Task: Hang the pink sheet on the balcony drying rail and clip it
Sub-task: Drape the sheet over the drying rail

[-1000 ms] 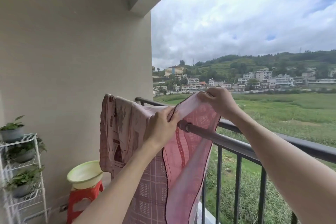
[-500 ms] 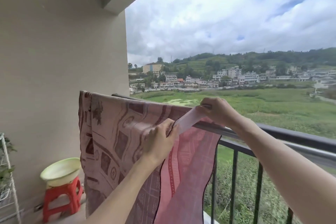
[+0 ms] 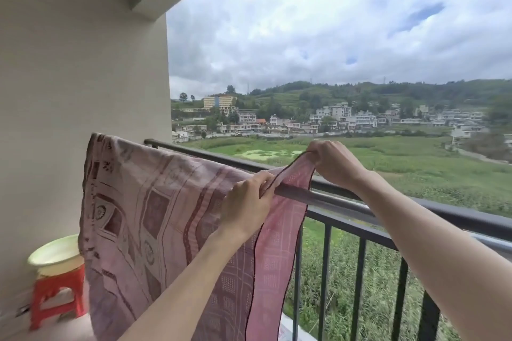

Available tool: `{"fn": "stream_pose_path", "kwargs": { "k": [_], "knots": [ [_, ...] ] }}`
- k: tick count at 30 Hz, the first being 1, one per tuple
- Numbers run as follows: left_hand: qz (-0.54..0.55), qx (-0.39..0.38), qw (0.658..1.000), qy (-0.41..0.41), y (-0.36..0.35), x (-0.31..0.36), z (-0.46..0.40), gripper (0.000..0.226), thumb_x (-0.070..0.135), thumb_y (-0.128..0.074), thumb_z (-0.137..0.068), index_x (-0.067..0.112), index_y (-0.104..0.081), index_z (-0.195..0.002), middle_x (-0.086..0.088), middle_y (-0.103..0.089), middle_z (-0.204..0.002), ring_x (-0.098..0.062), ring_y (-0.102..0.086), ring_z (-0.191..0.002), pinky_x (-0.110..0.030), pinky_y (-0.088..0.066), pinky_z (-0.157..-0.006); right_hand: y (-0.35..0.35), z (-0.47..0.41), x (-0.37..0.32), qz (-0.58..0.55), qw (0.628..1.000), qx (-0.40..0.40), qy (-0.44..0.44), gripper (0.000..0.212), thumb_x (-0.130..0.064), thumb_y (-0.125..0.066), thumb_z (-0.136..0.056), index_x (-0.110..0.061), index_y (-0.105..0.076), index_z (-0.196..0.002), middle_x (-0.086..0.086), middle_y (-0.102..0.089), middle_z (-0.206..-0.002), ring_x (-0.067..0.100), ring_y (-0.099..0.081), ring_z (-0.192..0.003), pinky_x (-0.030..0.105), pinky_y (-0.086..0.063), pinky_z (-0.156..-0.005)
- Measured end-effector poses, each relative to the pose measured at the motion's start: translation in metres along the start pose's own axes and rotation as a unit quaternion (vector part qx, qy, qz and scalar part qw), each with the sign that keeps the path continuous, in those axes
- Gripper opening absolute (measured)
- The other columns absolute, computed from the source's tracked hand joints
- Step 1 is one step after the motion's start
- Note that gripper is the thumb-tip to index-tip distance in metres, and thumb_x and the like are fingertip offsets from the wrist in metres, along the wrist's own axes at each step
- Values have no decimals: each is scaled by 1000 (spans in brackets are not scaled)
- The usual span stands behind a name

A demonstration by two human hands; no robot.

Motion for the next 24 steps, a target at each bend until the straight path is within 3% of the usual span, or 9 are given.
{"fn": "stream_pose_path", "kwargs": {
  "k": [6,9,14,18,22,24],
  "knots": [
    [-9,-5,1000,14,1,-17,-6,20,34,-47,-94,22,-61,-102,8,-58,-69,-12,-53,-57,-18,-33,-47,-5,0,-7,-3,1000,-23,-15,12,-13,-51,-94,-11,-59,-103,16,-68,-101,28,-63,-88,43,-52,-80],
    [-10,-26,999,16,5,-32,-6,20,32,-47,-94,21,-61,-102,3,-61,-70,-18,-58,-64,-26,-40,-55,-15,0,-19,-3,999,-30,-27,11,-11,-49,-94,-8,-57,-102,14,-67,-99,27,-62,-84,40,-52,-75],
    [22,-73,997,1,7,-57,6,25,37,-46,-94,19,-62,-102,2,-64,-74,-17,-60,-67,-27,-43,-57,-39,4,-34,27,997,-36,-65,7,-8,-49,-93,-7,-52,-99,14,-66,-90,25,-57,-73,30,-41,-58],
    [26,-73,997,-10,20,-70,10,26,41,-47,-93,21,-62,-100,6,-62,-73,-12,-55,-64,-25,-41,-58,-48,5,-54,41,996,-43,-68,5,-5,-49,-92,-7,-48,-97,15,-66,-87,28,-61,-73,36,-48,-61],
    [41,-81,995,-35,32,-63,7,21,37,-48,-94,22,-61,-97,4,-63,-73,-17,-59,-66,-31,-49,-60,-35,5,-63,76,993,-33,-78,6,-8,-47,-93,-6,-49,-99,14,-64,-86,26,-57,-70,31,-41,-54],
    [40,-77,995,-47,29,-56,3,19,36,-49,-94,22,-61,-97,1,-67,-78,-17,-59,-66,-31,-49,-61,-26,5,-58,94,991,-17,-88,9,-5,-45,-92,-6,-51,-99,15,-64,-86,28,-57,-71,32,-42,-58]
  ]
}}
Point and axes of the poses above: each hand's wrist, its own z-axis away from the middle knuckle, its own y-axis out of the back of the hand, x = y × z, the point moved 5 cm from there along -z, towards the middle knuckle
